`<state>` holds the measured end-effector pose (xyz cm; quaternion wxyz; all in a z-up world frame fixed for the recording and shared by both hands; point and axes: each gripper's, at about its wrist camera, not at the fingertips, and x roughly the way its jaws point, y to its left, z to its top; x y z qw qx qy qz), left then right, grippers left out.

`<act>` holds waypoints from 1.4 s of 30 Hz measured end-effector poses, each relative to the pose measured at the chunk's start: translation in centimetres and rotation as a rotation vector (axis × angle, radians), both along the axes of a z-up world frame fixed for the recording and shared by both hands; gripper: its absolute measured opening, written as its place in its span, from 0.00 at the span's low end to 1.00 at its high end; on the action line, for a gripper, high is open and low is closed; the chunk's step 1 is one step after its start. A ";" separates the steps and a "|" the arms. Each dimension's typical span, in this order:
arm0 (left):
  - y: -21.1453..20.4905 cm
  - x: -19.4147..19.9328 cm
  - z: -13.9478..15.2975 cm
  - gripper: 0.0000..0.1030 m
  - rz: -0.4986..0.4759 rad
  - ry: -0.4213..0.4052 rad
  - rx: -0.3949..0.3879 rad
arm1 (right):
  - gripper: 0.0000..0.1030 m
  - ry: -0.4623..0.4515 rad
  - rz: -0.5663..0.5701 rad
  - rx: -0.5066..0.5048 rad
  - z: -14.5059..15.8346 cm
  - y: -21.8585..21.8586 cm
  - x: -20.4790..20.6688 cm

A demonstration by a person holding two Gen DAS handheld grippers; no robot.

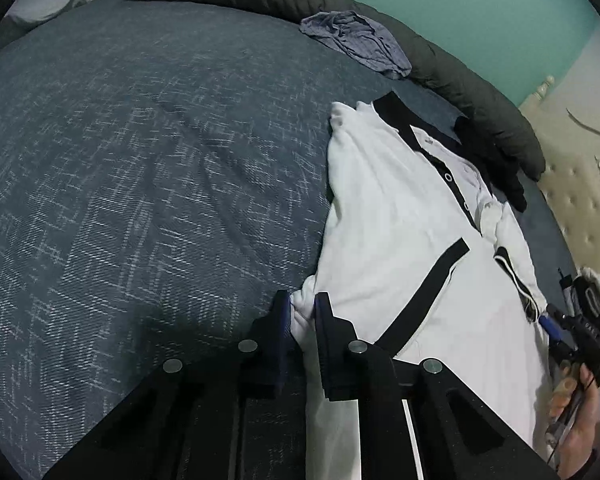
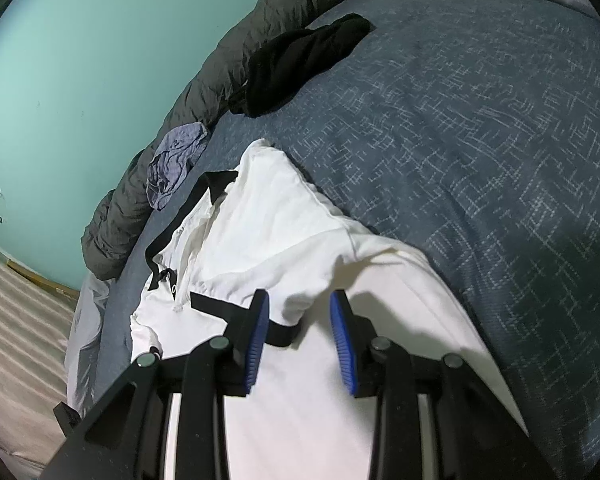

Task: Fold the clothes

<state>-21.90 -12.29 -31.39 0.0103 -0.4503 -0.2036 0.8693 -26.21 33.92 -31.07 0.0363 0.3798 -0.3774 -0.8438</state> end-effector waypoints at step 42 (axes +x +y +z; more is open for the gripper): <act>-1.3 -0.2 -1.7 0.14 0.061 0.026 0.162 | 0.50 -0.080 0.855 0.411 6.7 -36.0 -21.7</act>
